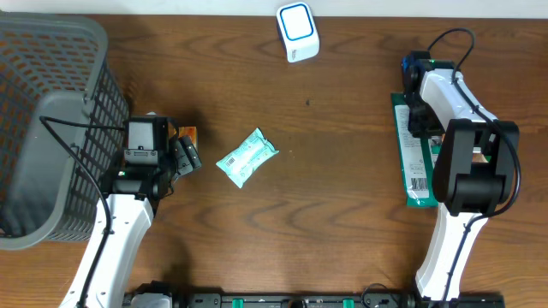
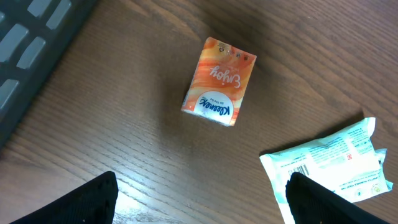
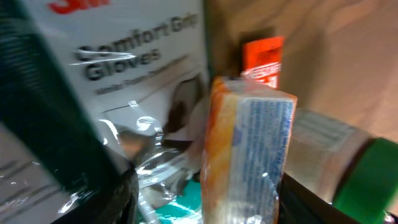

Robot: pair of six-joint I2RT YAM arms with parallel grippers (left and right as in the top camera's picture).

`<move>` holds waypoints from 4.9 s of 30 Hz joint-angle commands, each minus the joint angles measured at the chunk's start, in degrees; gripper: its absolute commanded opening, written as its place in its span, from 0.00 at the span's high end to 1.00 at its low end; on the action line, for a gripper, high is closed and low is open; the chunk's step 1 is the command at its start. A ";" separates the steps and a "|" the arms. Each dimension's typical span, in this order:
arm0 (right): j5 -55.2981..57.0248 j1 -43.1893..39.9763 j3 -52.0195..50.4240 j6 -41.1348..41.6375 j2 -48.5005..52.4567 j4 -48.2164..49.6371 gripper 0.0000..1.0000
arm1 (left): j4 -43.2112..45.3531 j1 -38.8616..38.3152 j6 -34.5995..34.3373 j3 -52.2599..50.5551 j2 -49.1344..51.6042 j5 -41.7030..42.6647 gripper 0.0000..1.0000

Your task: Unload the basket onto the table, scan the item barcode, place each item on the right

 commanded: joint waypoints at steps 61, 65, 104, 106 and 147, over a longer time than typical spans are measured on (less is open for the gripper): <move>-69.20 23.87 -4.90 -3.02 -10.05 16.87 0.21 | 0.02 -0.02 0.11 1.42 0.00 -0.74 0.13; -67.73 28.02 -8.04 -0.09 -10.05 20.55 0.23 | 0.52 -0.02 0.09 1.40 0.00 -0.74 0.12; -80.96 27.50 -27.08 4.94 -10.05 48.24 0.37 | 16.79 -9.03 13.84 1.25 30.82 15.54 0.91; -81.92 28.26 -27.26 5.09 -10.05 48.81 0.38 | 16.79 -9.03 13.84 1.25 30.82 15.54 0.91; -95.17 27.32 -27.26 0.92 -11.28 48.39 0.99 | 16.52 -9.01 10.95 1.33 7.65 10.91 0.91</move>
